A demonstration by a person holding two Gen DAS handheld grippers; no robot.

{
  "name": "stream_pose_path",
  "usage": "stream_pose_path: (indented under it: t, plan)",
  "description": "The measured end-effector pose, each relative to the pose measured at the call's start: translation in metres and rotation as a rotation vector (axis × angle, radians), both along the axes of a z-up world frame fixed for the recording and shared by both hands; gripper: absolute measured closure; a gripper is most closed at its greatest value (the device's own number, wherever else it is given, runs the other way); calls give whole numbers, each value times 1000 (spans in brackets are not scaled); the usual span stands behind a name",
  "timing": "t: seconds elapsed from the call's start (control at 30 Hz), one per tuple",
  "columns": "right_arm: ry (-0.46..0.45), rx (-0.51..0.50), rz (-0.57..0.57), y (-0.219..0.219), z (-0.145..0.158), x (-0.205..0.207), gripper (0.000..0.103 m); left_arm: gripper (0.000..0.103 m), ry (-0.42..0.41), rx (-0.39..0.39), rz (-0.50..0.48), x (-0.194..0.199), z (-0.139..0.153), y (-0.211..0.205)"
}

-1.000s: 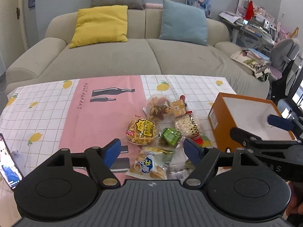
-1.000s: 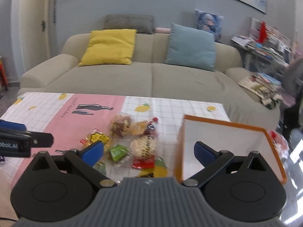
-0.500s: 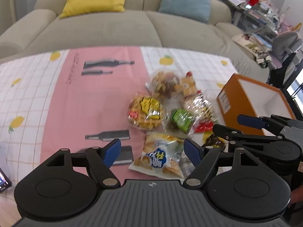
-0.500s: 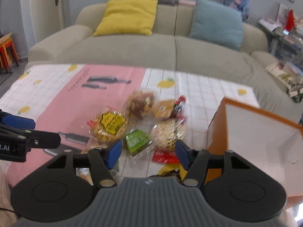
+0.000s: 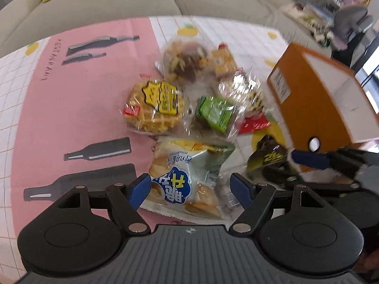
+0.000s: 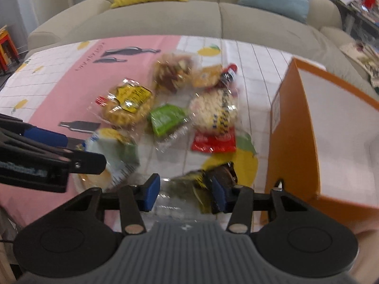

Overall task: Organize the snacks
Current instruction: 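Grasp the potato-chip bag with the left tool while the right tool grasps the dark sauce packet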

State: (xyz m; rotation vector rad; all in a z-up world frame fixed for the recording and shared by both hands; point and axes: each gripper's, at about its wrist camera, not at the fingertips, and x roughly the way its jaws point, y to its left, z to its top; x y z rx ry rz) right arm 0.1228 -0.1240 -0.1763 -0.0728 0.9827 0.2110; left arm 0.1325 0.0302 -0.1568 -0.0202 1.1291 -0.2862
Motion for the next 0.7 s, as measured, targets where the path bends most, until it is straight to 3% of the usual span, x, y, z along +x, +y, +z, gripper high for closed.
stream_pose_path:
  t: [0.23, 0.33, 0.47, 0.7]
  plan:
    - [-18, -46, -4, -1, -13, 3, 47, 12, -7, 110, -30, 6, -17, -12]
    - [-20, -72, 4, 1, -21, 8, 44, 11, 50, 98, -20, 10, -26, -11]
    - [-43, -120, 11, 2, -30, 14, 44, 14, 60, 75, 0, 9, -30, -8]
    - [-48, -85, -17, -1, -35, 20, 51, 35, 57, 65, 18, 8, -27, -9]
